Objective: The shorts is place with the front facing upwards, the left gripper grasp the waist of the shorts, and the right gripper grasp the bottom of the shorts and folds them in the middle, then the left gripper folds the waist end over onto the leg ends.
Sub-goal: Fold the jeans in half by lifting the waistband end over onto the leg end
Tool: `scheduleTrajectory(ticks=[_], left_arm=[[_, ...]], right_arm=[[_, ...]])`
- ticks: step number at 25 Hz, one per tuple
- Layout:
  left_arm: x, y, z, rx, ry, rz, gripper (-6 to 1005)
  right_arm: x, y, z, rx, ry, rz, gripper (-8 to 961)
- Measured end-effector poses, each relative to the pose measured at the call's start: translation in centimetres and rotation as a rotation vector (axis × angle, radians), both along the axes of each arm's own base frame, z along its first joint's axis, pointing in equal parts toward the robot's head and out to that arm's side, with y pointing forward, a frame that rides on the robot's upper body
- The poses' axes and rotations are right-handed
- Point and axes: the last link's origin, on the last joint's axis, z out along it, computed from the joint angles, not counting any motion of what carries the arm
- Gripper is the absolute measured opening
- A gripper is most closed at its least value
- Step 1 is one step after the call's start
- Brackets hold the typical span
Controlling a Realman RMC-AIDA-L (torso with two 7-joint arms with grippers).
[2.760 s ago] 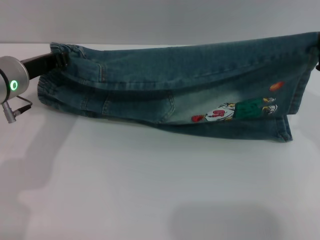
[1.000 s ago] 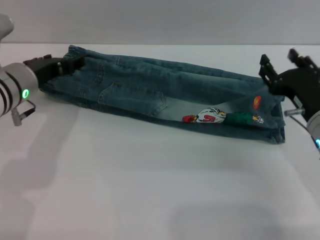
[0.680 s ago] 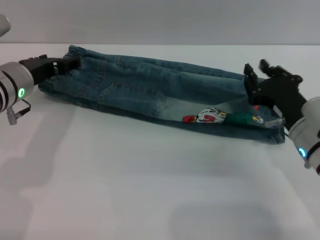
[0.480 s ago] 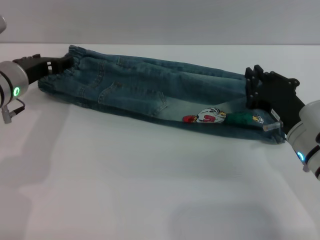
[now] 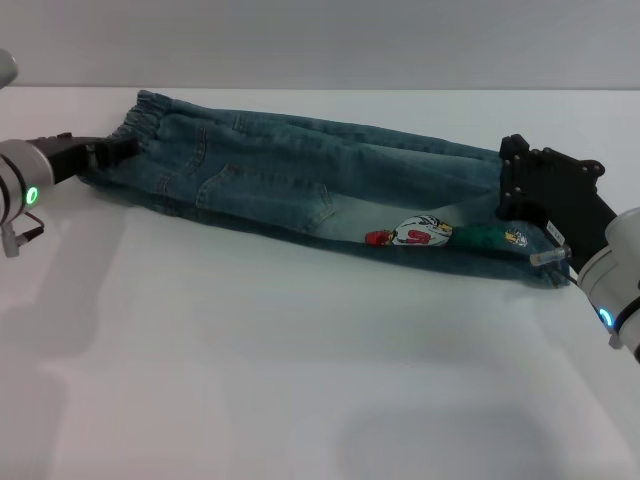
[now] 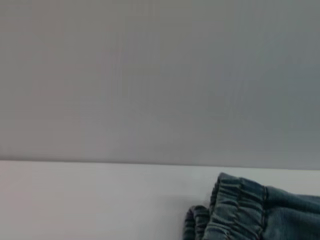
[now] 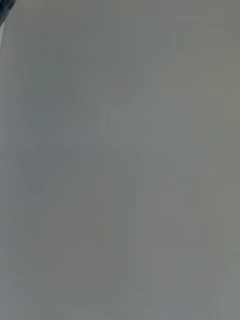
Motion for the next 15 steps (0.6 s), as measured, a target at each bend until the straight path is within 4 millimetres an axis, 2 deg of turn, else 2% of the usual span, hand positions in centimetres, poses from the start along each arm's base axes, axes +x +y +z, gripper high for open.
scheduleTrajectory(ticks=[15], left_arm=[[-0.45, 0.34, -0.85, -0.027, 0.011, 0.019, 850]], right_arm=[[0.16, -0.11, 0.07, 0.001, -0.002, -0.003, 0]])
